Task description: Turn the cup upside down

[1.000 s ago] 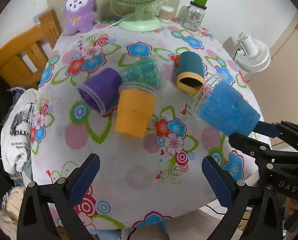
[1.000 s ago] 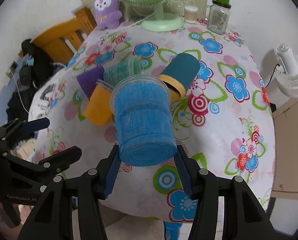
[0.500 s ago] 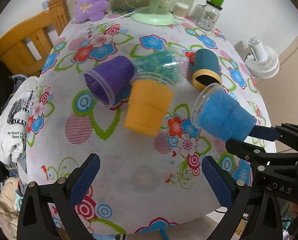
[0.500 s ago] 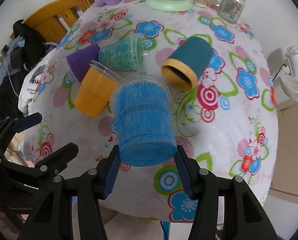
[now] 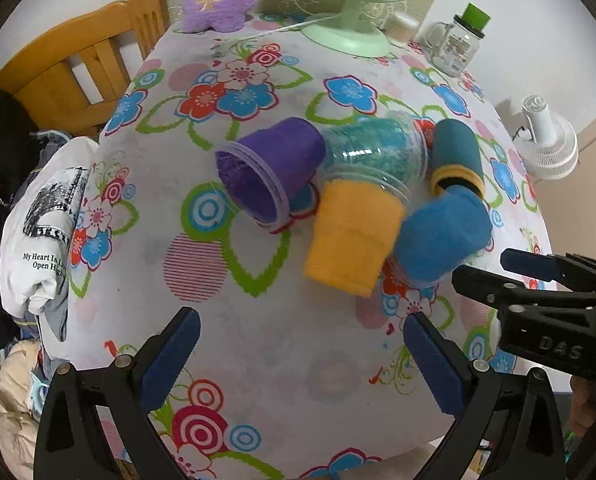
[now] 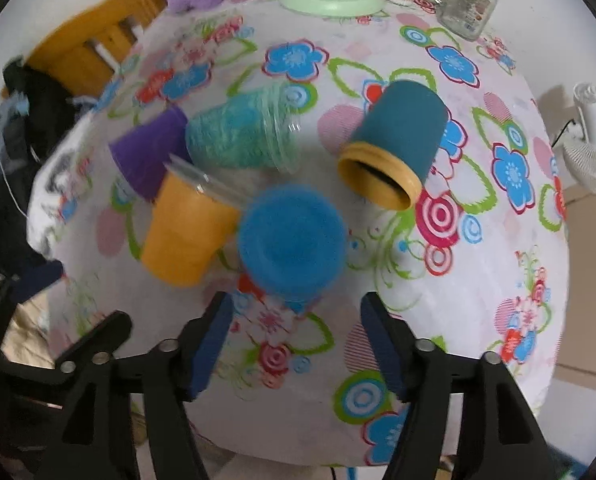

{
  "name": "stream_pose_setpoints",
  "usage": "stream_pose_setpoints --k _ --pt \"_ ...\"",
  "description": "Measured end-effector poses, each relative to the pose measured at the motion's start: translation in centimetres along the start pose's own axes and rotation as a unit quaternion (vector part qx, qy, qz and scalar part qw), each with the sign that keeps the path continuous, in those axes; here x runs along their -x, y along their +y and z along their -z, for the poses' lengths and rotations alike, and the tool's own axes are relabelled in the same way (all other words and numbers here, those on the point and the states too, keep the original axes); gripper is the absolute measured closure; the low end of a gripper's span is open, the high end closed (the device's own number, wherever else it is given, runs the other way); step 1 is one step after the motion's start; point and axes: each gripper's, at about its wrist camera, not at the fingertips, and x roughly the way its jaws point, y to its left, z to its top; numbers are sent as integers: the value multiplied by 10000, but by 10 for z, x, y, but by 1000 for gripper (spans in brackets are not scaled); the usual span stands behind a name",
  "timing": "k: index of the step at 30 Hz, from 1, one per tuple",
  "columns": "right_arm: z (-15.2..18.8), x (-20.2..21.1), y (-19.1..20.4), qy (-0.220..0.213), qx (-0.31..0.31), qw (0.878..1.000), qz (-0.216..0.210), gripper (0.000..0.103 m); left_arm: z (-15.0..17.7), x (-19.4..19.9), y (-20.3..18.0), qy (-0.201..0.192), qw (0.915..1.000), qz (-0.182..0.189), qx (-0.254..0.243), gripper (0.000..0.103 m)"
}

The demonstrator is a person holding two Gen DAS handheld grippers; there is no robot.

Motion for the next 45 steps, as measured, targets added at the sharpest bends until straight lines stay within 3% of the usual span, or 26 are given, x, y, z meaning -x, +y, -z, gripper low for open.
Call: stream_pose_setpoints --k 4,19,28,37,45 --pt "-4 13 -2 -257 -156 9995 -70 27 -10 5 3 -31 10000 62 33 1" --pt "9 93 -26 -1437 -878 9857 -94 26 -36 61 -27 -473 9971 317 -500 0" --pt "29 126 -46 -2027 -710 9766 16 19 -31 86 -53 -755 9956 220 -515 0" --pt "39 152 -67 -2315 -415 9719 14 13 -18 110 -75 -1001 9943 -110 -340 0" --pt "51 169 -75 -2406 -304 9700 139 7 -8 126 -84 -1135 9935 -48 2 0"
